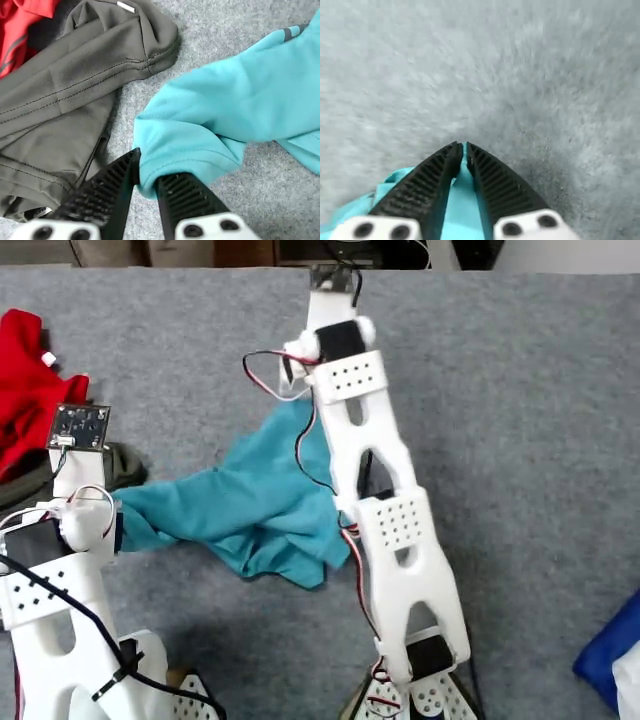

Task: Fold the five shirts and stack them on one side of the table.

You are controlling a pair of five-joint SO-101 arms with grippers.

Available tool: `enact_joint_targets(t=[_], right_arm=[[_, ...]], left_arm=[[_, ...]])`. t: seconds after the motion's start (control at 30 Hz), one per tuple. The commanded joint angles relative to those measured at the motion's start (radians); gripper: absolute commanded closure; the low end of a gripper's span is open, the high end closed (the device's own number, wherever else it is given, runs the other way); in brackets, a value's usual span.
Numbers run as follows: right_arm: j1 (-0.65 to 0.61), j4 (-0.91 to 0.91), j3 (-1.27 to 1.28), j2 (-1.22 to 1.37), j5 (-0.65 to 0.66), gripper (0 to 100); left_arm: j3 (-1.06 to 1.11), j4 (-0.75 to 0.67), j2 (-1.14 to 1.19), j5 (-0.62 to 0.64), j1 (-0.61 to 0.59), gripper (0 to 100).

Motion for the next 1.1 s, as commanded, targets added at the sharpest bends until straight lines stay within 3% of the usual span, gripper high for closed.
enact_joint_targets(t=[0.0, 0.17, 0.5, 0.73, 0.93, 1.07], right_arm=[[0.015, 0.017, -0.054, -0.182, -0.003, 99.4], [0.015, 0.017, -0.05, -0.326, -0.002, 99.4], [0.01, 0.018, -0.022, -0.545, 0.035, 99.4], [0.015, 0.018, 0.213, -0.627, 0.035, 99.4], [0.044, 0.012, 0.334, -0.702, 0.052, 99.4], [0.09, 0.012, 0.341, -0.739, 0.104, 99.4]], left_arm=[[-0.012, -0.015, -0.013, 0.006, 0.012, 98], [-0.012, -0.023, -0.013, 0.032, 0.012, 98], [-0.012, -0.176, -0.018, 0.327, 0.011, 97], [-0.015, -0.172, -0.019, 0.423, -0.026, 64], [-0.112, -0.19, -0.008, 0.505, -0.158, 63], [-0.106, -0.224, -0.002, 0.575, -0.13, 63]])
